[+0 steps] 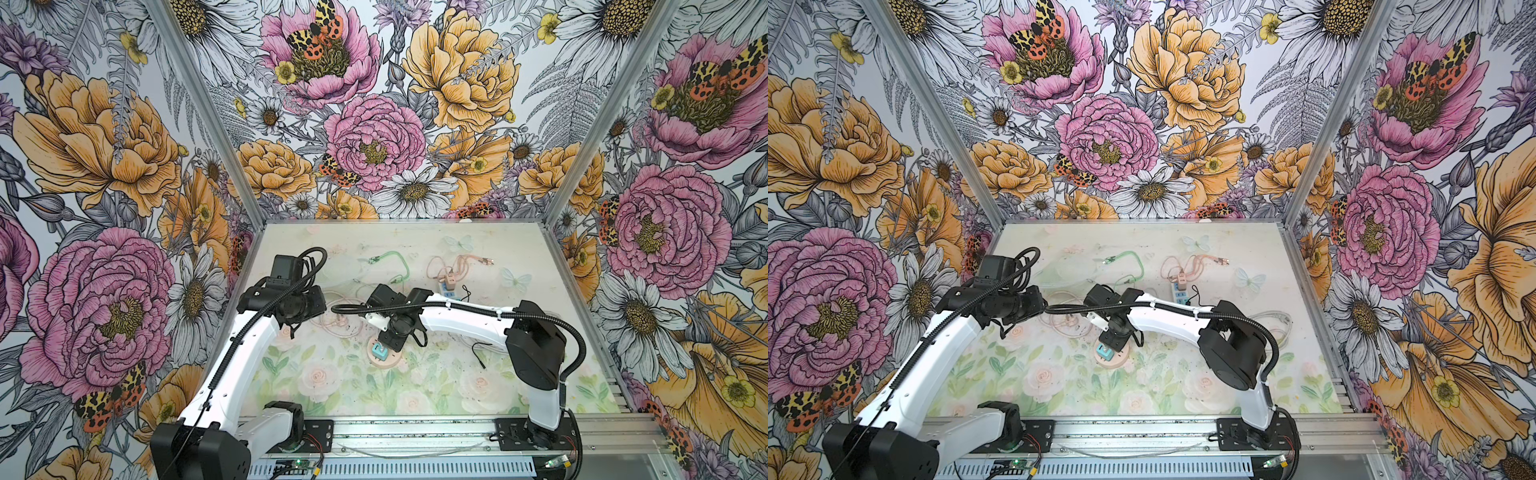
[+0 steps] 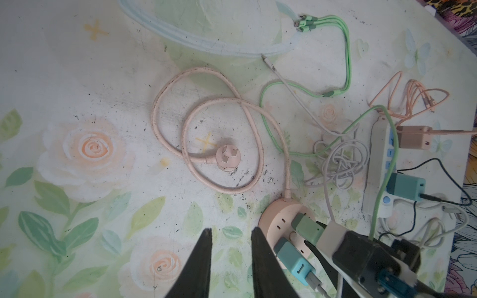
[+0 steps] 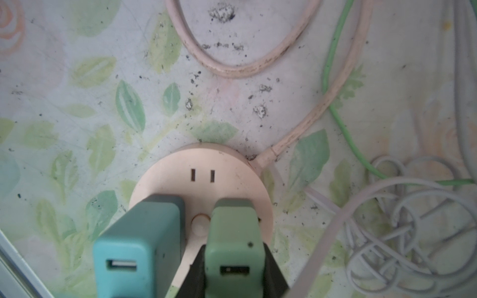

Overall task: Insert the plug
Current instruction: 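Lower the light-green charger with the right gripper into the pink socket, then open the right gripper and lift it off the plugged charger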

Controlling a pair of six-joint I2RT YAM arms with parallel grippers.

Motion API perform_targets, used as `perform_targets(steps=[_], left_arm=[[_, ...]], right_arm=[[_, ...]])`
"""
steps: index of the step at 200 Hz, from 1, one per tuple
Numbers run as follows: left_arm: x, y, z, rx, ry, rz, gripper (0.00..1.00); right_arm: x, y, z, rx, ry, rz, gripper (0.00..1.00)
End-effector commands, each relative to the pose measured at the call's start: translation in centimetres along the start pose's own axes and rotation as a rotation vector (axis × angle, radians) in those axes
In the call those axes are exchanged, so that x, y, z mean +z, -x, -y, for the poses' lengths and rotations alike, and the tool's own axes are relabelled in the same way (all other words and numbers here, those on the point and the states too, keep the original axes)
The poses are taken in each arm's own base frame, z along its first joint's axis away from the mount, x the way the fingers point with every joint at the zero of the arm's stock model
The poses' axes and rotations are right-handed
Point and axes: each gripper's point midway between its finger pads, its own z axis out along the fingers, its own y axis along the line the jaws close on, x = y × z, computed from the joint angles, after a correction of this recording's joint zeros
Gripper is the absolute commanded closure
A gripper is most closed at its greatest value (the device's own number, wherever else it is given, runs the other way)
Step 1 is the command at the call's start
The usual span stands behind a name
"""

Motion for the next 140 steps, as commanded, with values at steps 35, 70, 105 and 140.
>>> perform_targets(steps=[35, 70, 105, 140], left_arm=[[-0.8, 0.4, 0.1, -0.009, -0.003, 0.029, 0.70], [-0.7, 0.4, 0.1, -0.007, 0.003, 0.027, 0.70], [-0.7, 0.3, 0.1, -0.003, 0.002, 0.028, 0.70], [-0.9, 0.4, 0.3, -0.001, -0.006, 0.033, 0.69]], right_arm=[[-0.5, -2.5, -1.7, -0.048, 0.051, -0.066, 0.64], [-2.1, -2.1, -1.7, -0.063, 0.043, -0.026, 0.60], [-3.5, -2.5, -2.0, -0.075, 0.057, 0.000, 0.58], [-3.9, -4.6, -2.4, -0.072, 0.066, -0.018, 0.57]])
